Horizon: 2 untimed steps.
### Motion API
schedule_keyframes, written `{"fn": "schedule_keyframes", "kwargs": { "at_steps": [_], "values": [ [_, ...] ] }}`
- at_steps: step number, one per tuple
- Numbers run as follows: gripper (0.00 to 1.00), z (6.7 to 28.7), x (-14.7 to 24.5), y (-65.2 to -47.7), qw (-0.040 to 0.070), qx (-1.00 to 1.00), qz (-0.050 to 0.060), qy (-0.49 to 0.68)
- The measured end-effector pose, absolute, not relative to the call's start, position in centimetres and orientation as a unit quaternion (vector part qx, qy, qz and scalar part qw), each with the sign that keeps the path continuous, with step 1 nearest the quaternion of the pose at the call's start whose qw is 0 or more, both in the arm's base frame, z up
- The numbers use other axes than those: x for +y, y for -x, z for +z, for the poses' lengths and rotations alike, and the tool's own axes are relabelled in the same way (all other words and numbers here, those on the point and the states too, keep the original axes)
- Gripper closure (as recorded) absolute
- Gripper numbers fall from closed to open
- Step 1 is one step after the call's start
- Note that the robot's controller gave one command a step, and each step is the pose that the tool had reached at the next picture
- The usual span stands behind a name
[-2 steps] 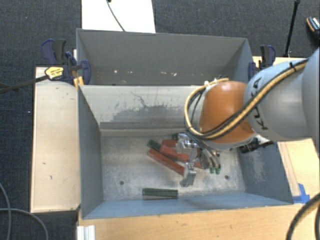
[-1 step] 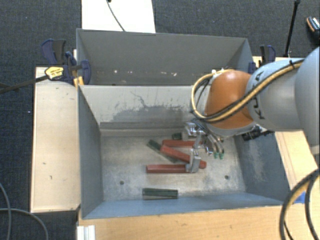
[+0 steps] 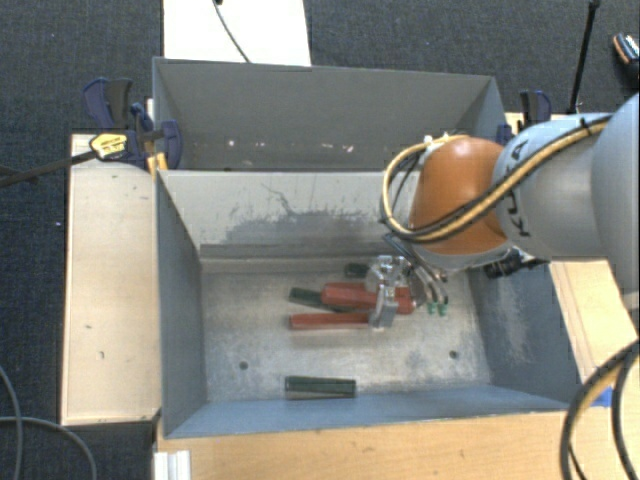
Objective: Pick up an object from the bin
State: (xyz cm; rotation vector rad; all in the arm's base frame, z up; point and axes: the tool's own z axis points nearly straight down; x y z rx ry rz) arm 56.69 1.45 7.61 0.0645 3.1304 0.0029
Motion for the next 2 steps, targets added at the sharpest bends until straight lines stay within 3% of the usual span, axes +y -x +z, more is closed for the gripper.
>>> {"fn": "schedule_keyframes", "kwargs": {
  "at_steps": [1, 2],
  "values": [
    [1.0, 18.8, 1.3, -59.1, 0.006, 1.0, 0.0, -0.023],
    [1.0, 30.3, 0.2, -58.1, 0.006, 0.999, 0.0, 0.045]
  ]
}}
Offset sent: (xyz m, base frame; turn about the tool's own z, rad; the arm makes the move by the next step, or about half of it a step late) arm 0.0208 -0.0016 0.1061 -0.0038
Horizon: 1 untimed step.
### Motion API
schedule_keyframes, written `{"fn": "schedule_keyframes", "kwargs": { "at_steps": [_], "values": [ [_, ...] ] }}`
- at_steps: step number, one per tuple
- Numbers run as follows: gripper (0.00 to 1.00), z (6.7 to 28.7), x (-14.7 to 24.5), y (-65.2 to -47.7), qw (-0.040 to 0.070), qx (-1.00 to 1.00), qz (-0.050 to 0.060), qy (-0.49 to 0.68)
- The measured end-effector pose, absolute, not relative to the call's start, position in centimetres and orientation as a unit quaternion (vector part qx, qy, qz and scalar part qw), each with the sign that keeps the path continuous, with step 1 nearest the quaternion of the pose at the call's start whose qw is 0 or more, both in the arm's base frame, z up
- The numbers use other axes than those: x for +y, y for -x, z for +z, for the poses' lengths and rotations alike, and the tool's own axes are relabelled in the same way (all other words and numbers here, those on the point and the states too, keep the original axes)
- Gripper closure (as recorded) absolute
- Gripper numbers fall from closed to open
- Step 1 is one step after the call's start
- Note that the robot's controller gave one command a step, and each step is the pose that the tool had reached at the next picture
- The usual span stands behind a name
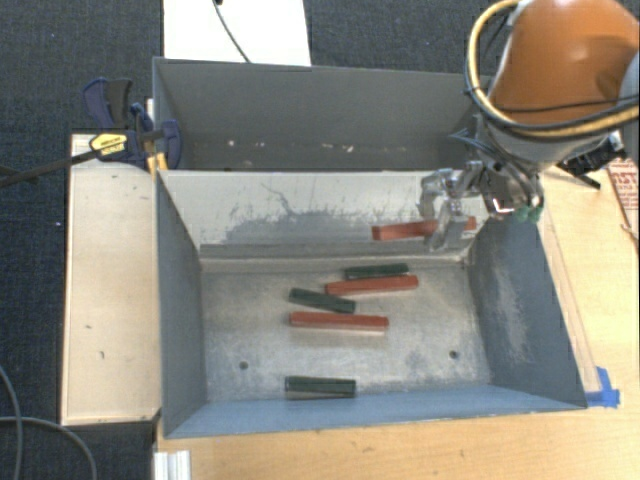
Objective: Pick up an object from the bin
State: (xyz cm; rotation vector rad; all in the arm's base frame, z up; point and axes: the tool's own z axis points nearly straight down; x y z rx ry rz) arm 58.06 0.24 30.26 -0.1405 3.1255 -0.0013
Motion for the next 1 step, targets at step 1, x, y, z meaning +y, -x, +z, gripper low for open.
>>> {"fn": "schedule_keyframes", "kwargs": {
  "at_steps": [1],
  "values": [
    [1.0, 29.71, -6.94, -57.32, 0.001, 0.998, -0.001, 0.061]
  ]
}}
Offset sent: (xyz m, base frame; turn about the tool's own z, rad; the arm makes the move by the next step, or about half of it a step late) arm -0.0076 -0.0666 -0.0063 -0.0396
